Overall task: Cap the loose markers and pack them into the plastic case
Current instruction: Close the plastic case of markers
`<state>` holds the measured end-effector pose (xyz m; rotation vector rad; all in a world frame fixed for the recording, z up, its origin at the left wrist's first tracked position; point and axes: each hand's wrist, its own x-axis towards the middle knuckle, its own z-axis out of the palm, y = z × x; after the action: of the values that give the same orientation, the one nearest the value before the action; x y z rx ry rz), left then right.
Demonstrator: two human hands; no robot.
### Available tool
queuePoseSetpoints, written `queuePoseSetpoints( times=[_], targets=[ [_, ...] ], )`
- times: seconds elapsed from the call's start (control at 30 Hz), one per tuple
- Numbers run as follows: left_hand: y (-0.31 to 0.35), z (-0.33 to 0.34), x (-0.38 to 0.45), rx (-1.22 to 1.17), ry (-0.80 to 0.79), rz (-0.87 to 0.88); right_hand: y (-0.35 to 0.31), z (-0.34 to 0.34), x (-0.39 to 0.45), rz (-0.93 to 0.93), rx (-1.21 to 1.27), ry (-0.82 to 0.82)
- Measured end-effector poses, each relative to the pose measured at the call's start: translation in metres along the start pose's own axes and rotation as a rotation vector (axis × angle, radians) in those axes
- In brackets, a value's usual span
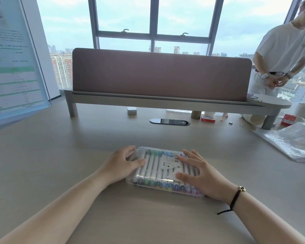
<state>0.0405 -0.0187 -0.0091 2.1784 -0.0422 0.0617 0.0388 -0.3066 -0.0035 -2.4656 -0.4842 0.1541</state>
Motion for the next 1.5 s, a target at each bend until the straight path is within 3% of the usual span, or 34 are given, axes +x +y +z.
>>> queuePoseSetpoints(
  times=[0.27, 0.37, 0.5, 0.6, 0.83, 0.9, 1.07, 1.2, 1.3, 1.4, 1.5],
  targets=[
    [0.005, -0.004, -0.004, 0.086, -0.049, 0.012, 0.000, 0.002, 0.000, -0.002, 0.014, 0.013],
    [0.013, -0.008, -0.009, -0.016, -0.132, -0.080, 0.000, 0.002, 0.000, 0.003, 0.005, 0.029],
    [0.001, -0.004, -0.020, 0.213, 0.039, -0.136, 0.000, 0.001, -0.005, 0.063, -0.011, 0.054],
    [0.006, 0.004, -0.033, 0.372, 0.032, -0.152, 0.000, 0.000, -0.008, 0.111, -0.020, 0.068],
    [0.025, 0.013, -0.045, 0.464, 0.090, -0.203, -0.012, -0.002, -0.015, 0.230, -0.079, 0.111],
    [0.023, 0.016, -0.046, 0.419, 0.058, -0.176, -0.012, -0.003, -0.015, 0.252, -0.085, 0.133],
    [0.014, 0.020, -0.037, -0.054, 0.110, -0.054, 0.005, 0.003, -0.004, 0.325, -0.040, 0.326],
    [0.010, 0.018, -0.030, -0.136, 0.076, 0.036, 0.000, 0.004, 0.001, 0.293, -0.074, 0.506],
    [0.003, 0.004, -0.024, -0.053, 0.014, 0.007, 0.001, 0.000, -0.003, 0.221, -0.019, 0.469],
    [-0.009, -0.004, -0.019, 0.308, 0.108, -0.087, 0.006, -0.001, -0.014, 0.201, -0.046, 0.304],
    [-0.021, 0.002, -0.013, 0.401, 0.138, -0.076, 0.005, -0.001, -0.020, 0.173, -0.103, 0.217]
  ],
)
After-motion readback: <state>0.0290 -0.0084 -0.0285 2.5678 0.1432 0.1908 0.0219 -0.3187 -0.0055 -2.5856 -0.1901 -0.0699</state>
